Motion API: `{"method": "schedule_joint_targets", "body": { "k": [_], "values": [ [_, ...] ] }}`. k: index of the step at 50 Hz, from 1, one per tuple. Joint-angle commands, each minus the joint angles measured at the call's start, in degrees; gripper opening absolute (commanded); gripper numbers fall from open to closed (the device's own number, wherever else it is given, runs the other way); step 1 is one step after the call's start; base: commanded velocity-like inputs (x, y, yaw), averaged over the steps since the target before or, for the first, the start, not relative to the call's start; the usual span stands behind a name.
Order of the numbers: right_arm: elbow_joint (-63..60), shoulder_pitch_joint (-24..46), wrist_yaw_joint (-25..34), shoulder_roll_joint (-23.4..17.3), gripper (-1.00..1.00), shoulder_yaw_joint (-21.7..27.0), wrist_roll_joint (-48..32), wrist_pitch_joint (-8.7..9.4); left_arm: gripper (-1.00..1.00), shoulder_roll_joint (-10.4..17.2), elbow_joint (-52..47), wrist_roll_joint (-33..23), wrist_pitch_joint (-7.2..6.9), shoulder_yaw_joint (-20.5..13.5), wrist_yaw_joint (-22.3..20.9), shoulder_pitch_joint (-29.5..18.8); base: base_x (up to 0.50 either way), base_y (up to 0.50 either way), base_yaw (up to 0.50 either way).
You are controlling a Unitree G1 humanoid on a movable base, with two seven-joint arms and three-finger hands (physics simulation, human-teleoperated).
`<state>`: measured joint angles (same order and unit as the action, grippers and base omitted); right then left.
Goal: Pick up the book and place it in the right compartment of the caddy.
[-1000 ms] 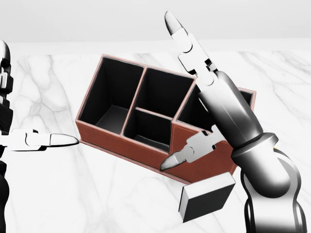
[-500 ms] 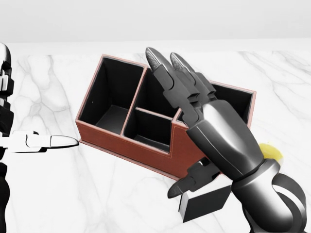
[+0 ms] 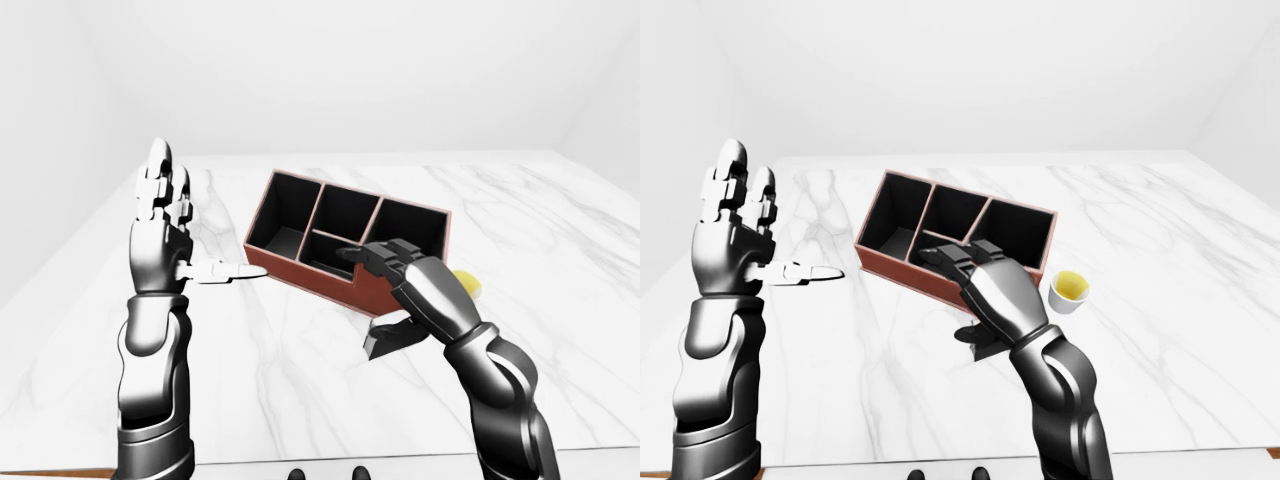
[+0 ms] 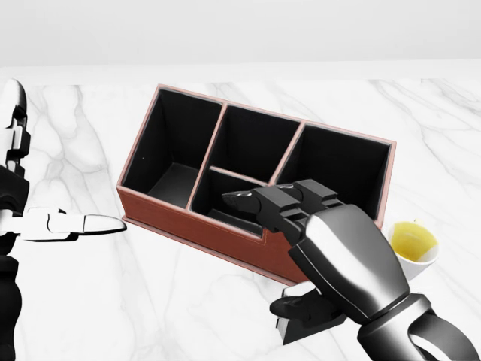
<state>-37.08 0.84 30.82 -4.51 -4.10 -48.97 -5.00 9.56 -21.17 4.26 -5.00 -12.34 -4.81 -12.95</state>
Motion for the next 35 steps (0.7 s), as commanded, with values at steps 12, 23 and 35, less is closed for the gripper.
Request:
{"method": "schedule_joint_targets", "body": {
  "k": [12, 23, 35],
  "values": [
    [0.6, -6.3, 1.6, -0.5, 0.42, -0.2, -6.3, 0.0, 1.0, -0.4, -0.5, -0.2, 0.0, 0.2, 0.1, 0.4, 0.0, 0.0, 0.0],
    [4.5, -5.9, -1.0, -0.9, 0.4, -0.6, -11.9, 0.0, 1.0, -0.5, -0.8, -0.1, 0.0, 0.2, 0.0, 0.9, 0.0, 0.0, 0.0],
    [7.4, -5.7, -3.0, -1.8, 0.41, -0.4, -17.6, 0.0, 1.0, -1.0, -0.1, -0.2, 0.0, 0.5, 0.1, 1.5, 0.0, 0.0, 0.0]
  ]
}}
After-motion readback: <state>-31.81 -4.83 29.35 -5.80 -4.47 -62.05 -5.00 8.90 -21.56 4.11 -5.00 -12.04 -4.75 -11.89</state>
